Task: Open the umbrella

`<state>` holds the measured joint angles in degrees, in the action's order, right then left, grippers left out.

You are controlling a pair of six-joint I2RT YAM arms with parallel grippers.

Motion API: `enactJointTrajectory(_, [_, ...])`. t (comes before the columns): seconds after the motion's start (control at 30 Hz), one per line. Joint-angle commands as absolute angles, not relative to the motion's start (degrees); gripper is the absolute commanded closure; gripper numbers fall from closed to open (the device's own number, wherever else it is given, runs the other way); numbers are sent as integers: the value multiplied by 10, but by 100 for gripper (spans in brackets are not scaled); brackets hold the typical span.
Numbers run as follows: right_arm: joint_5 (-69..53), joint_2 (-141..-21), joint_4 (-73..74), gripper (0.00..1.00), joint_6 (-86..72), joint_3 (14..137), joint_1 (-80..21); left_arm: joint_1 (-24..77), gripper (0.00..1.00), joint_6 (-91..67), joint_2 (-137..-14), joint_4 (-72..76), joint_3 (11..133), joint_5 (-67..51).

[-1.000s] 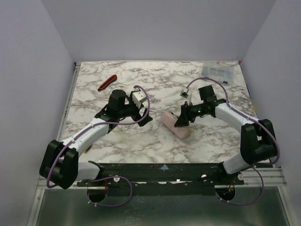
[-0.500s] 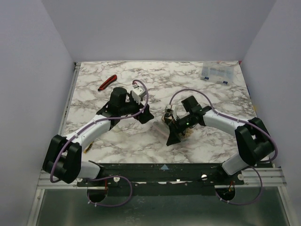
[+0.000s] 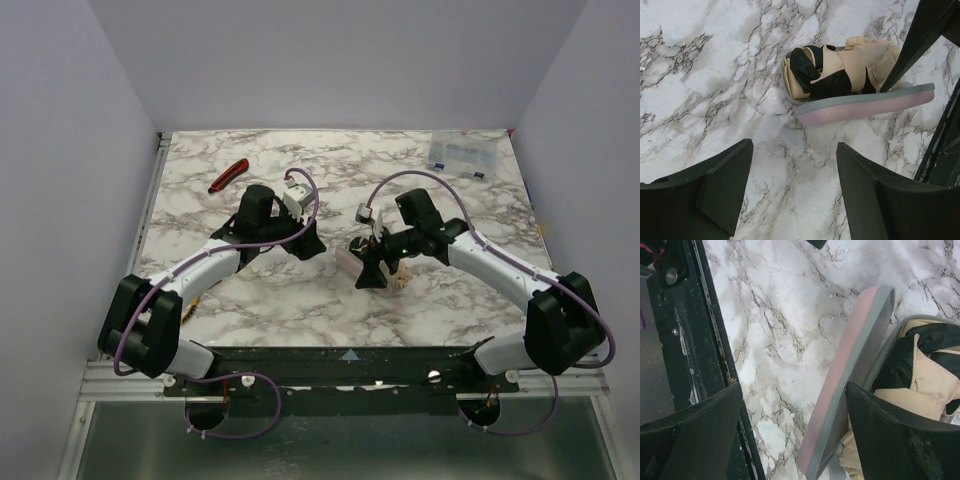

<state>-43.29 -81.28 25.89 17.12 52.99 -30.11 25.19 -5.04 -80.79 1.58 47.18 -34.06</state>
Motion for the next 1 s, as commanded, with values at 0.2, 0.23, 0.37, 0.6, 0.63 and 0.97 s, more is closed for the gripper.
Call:
enactJointTrajectory(0.2, [-517,-850,287,35,196,518,-304,276,49,-70,-851,39,525,-368])
enactJointTrajectory(0.23, [-523,-851,286,36,197,516,-304,284,50,-70,-858,39,531,-369])
enactJointTrajectory(0.37, [-529,-841,288,38,199,508,-304,323,53,-69,-899,33,544,-360])
enactJointTrajectory(0.6, [-509,-812,303,39,184,516,-303,358,66,-73,-978,2,549,-371])
enactJointTrajectory(0.63, [-502,-803,305,39,179,520,-298,357,67,-70,-979,1,545,-371])
enactJointTrajectory(0.97, [-306,-737,199,36,138,490,-254,357,67,-79,-972,30,516,-378])
